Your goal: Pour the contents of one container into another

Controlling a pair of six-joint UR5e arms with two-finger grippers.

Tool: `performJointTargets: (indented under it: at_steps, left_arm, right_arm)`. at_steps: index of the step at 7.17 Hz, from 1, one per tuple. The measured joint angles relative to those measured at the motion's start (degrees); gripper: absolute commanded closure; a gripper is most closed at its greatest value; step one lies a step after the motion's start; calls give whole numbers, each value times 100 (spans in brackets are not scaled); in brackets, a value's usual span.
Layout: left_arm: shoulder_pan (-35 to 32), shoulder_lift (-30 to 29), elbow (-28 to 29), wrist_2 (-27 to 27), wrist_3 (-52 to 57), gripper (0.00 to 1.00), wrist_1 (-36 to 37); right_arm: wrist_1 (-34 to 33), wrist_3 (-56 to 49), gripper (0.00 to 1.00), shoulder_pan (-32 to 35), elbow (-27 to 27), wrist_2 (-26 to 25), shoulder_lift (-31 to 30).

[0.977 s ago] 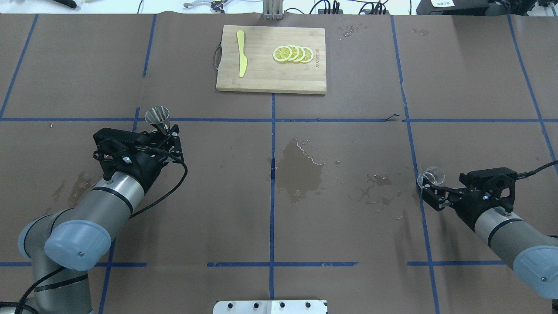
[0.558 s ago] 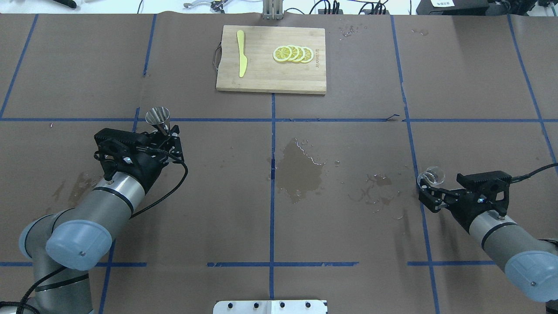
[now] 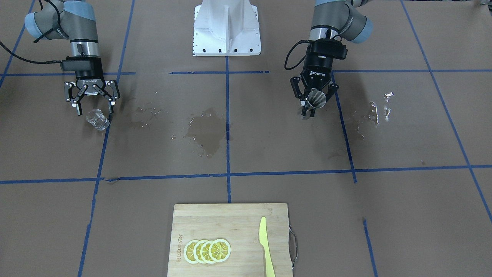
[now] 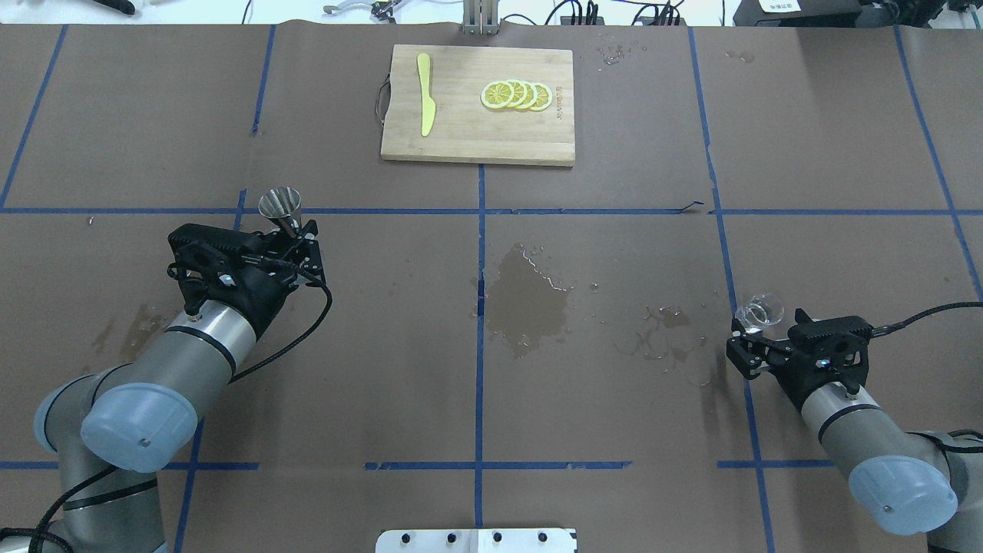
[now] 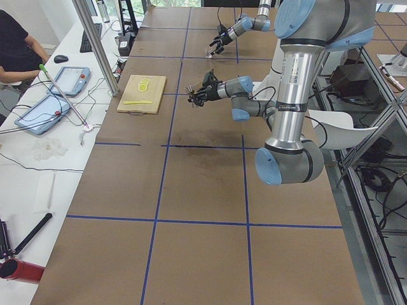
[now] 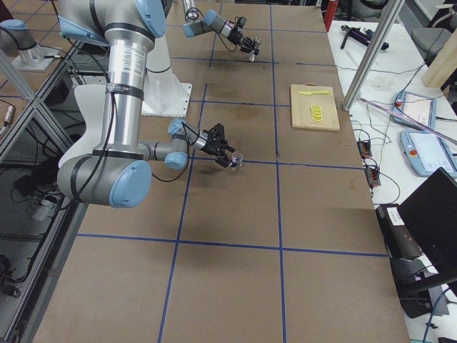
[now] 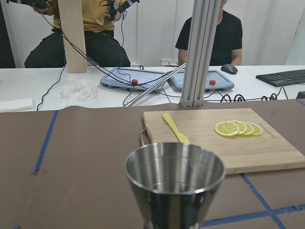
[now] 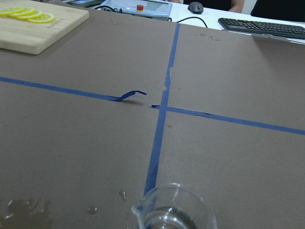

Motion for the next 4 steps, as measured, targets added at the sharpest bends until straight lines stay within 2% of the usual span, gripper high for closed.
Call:
performJointTargets:
  at_steps: [4]
  left_arm:
    - [-17, -1, 22, -9, 20, 100, -3]
  right_arm:
    - [535, -132, 4, 19, -459, -20, 250]
